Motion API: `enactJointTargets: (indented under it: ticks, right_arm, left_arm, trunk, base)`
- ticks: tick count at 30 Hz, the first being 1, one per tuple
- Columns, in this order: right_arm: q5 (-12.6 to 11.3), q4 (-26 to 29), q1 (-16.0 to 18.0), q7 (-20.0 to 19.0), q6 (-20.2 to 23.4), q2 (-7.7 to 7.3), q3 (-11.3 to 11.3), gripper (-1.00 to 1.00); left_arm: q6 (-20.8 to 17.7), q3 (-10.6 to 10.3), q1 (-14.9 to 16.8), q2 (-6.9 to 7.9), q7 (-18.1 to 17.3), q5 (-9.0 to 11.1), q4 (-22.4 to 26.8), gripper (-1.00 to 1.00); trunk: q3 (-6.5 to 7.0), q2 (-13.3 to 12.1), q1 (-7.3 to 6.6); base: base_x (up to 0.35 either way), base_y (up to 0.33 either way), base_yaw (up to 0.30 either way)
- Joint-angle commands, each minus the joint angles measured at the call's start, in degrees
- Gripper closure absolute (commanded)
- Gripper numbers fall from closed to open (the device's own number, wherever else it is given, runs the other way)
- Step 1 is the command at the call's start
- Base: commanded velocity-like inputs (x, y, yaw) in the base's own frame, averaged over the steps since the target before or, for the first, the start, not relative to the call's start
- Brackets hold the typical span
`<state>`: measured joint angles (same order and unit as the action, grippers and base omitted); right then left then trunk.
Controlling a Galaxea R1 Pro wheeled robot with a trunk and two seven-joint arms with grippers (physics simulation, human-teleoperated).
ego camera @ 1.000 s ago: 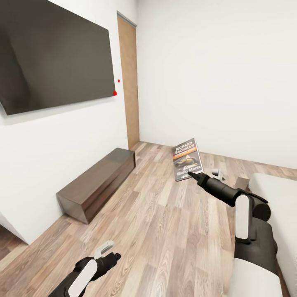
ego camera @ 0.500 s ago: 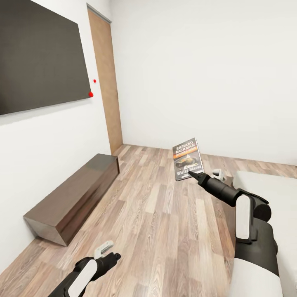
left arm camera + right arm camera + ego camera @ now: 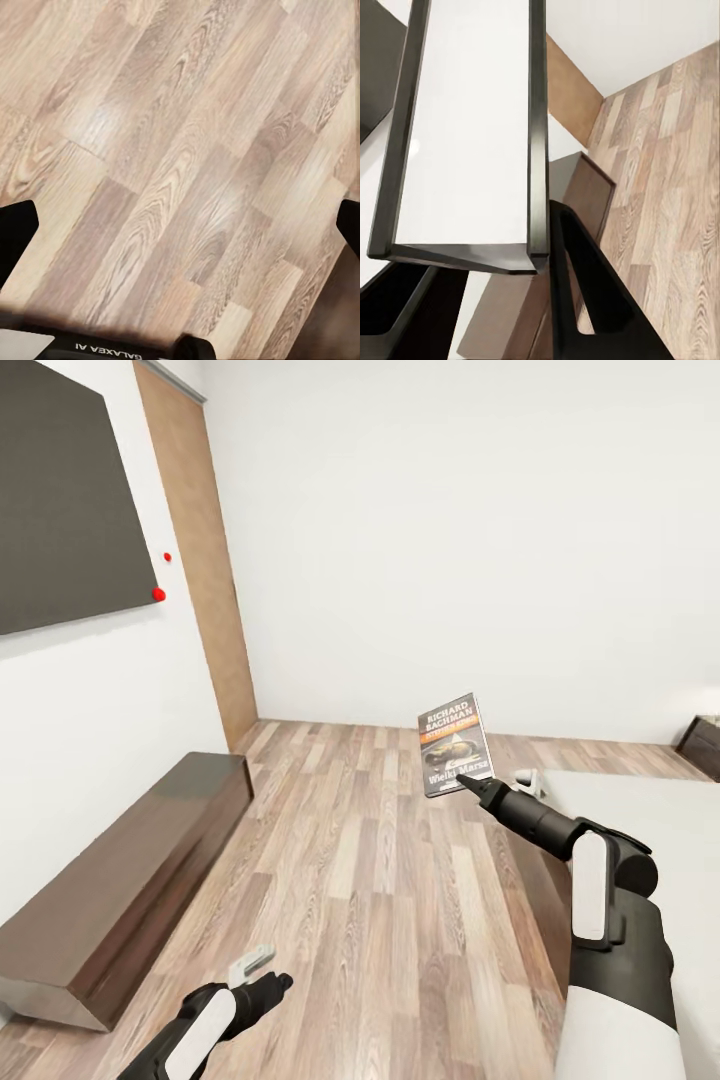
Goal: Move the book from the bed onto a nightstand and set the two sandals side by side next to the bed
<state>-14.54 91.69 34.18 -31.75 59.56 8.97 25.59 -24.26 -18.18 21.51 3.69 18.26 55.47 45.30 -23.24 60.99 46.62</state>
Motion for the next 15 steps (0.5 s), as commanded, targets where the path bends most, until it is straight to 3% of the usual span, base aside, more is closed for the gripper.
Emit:
enactJointTargets:
  ticks: [1, 15]
  right_arm:
    - [-0.3, 0.0, 0.1, -0.5, 0.4, 0.08, 0.2, 1.00]
    - [-0.4, 0.0, 0.1, -0.5, 0.4, 0.08, 0.2, 1.00]
  left_arm:
    - [0.0, -0.3, 0.0, 0.09, 0.6, 0.6, 0.1, -1.00]
    - [0.0, -0.3, 0.0, 0.09, 0.6, 0.4, 0.1, -1.00]
  trunk:
    - [-0.07, 0.0, 0.04]
    - [-0.07, 0.0, 0.04]
  base:
    - [0.296, 0.151, -0.266]
    - [0.295, 0.152, -0.266]
